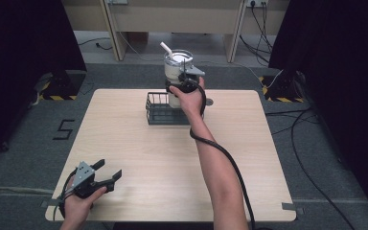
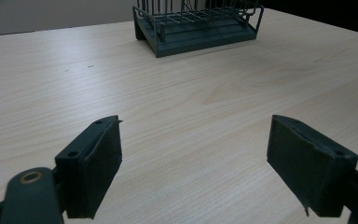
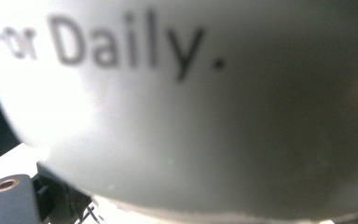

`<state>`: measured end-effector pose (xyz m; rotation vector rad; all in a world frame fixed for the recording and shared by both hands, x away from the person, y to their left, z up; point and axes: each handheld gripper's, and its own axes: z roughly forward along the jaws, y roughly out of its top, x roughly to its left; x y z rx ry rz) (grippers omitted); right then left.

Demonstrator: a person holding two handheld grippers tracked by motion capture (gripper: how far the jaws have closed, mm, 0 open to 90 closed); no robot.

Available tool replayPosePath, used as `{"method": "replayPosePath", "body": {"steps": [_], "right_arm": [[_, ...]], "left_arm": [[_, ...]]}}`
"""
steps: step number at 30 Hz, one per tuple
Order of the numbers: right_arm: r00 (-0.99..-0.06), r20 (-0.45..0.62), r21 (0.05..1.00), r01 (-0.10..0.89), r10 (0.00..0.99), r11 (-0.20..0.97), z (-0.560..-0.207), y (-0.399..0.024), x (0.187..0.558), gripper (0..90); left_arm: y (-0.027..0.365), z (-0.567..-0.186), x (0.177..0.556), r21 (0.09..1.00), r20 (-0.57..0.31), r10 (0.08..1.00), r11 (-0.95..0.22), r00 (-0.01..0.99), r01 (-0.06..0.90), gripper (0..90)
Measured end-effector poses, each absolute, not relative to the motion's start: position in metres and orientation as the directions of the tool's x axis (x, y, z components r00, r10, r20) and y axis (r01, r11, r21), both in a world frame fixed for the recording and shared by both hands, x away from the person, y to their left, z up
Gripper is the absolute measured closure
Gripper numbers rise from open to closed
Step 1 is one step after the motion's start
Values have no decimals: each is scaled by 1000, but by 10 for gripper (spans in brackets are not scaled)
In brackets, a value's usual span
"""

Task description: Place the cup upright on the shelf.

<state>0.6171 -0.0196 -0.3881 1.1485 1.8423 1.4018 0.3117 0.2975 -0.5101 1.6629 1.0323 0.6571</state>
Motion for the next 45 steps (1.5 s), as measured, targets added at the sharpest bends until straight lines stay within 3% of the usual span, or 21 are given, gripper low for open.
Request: {"method": "replayPosePath", "body": {"steps": [28, 45], "right_arm": [[-471, 82, 933, 345, 879, 98, -417, -13, 621, 101], [-471, 72, 942, 321, 879, 95, -422, -14, 617, 96]], "left_arm": [[298, -510, 312, 944, -68, 872, -101, 485, 314, 171], [296, -510, 311, 943, -64, 870, -108, 490, 315, 171]]}}
